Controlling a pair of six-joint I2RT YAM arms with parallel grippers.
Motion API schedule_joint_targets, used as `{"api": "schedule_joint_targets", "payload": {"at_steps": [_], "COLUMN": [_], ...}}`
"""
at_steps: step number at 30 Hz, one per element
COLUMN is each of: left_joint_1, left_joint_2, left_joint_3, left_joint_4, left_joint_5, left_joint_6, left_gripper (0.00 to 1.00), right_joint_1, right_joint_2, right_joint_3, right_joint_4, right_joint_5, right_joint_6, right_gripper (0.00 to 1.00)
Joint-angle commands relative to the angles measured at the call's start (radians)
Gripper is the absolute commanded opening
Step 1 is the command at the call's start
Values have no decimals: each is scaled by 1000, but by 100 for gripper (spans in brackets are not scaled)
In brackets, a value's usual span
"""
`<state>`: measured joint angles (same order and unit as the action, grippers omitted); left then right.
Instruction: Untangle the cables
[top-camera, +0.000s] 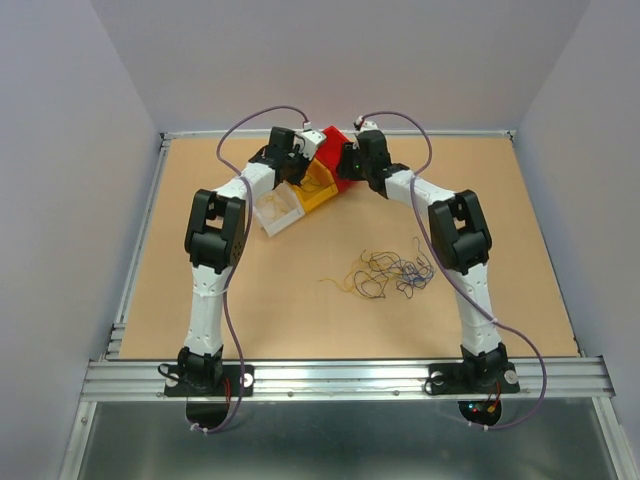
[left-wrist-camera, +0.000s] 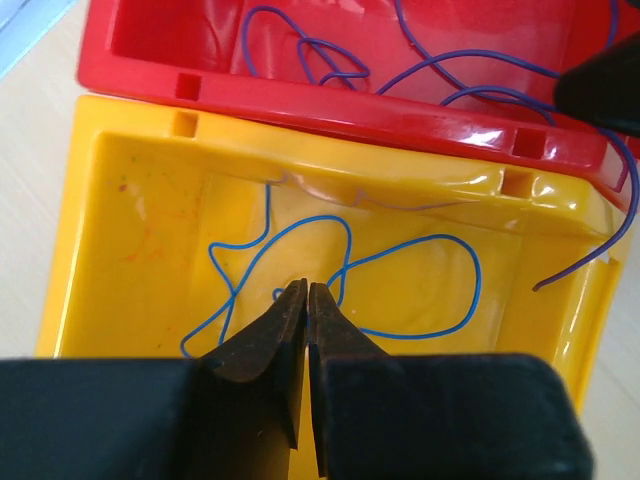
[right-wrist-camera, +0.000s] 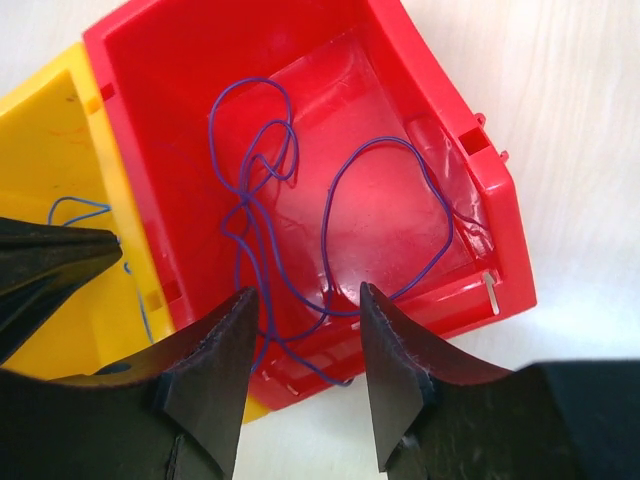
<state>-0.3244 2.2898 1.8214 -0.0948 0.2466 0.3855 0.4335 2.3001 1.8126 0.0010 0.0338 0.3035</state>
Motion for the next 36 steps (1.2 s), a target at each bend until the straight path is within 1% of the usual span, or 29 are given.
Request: {"api": "schedule_joint_targets", "payload": {"at_steps": [1,5,9,12,13,16,19,22,23,25,26,28,29,30,32,36], "left_joint_1": [-2,-5,-16,-21,-22,-22,-22,-22,-24,-27,-25,-28,-28,-28,-28,-30], "left_joint_2": [-95,-96,-96,-98,-99,-102,-104,-104,-107,-107,-108,-113,-115,-118,-124,-135], "left_joint_3": [-19,-24,-28,-33,-34,-37,-42,-45,-45,-45,-47,-51,-53,-54,-62,-71], "left_joint_4": [15,15,17,18,18,18,18,18,18,17,17,17,17,17,17,18], "left_joint_5": [40,66,77,86,92,102,115,128,132,137,137,141,143,145,157,174], "left_joint_6": [16,23,30,30,35,36,39,35,33,33,32,32,33,33,35,36], "left_gripper": [17,17,17,17,17,17,17,17,17,17,17,17,17,17,17,17], "right_joint_1": [7,5,5,10,11,17,39,42,44,44,44,44,44,44,44,42], "right_joint_2": [27,55,48,32,27,12,-27,-51,-53,-41,-31,2,13,27,35,27], "right_joint_3": [71,99,68,34,27,10,-12,-56,-58,-49,-39,-9,-1,5,25,77], "right_joint_4": [37,21,17,4,-25,-62,-139,-153,-159,-185,-194,-216,-216,-217,-214,-214], "right_joint_5": [-58,-129,-248,-262,-268,-305,-287,-293,-295,-290,-285,-288,-291,-290,-272,-178], "right_joint_6": [9,0,-1,-12,-17,-43,-67,-66,-66,-69,-70,-72,-72,-70,-67,-49], "right_gripper": [51,51,51,48,48,48,49,48,42,32,25,18,7,2,1,1]}}
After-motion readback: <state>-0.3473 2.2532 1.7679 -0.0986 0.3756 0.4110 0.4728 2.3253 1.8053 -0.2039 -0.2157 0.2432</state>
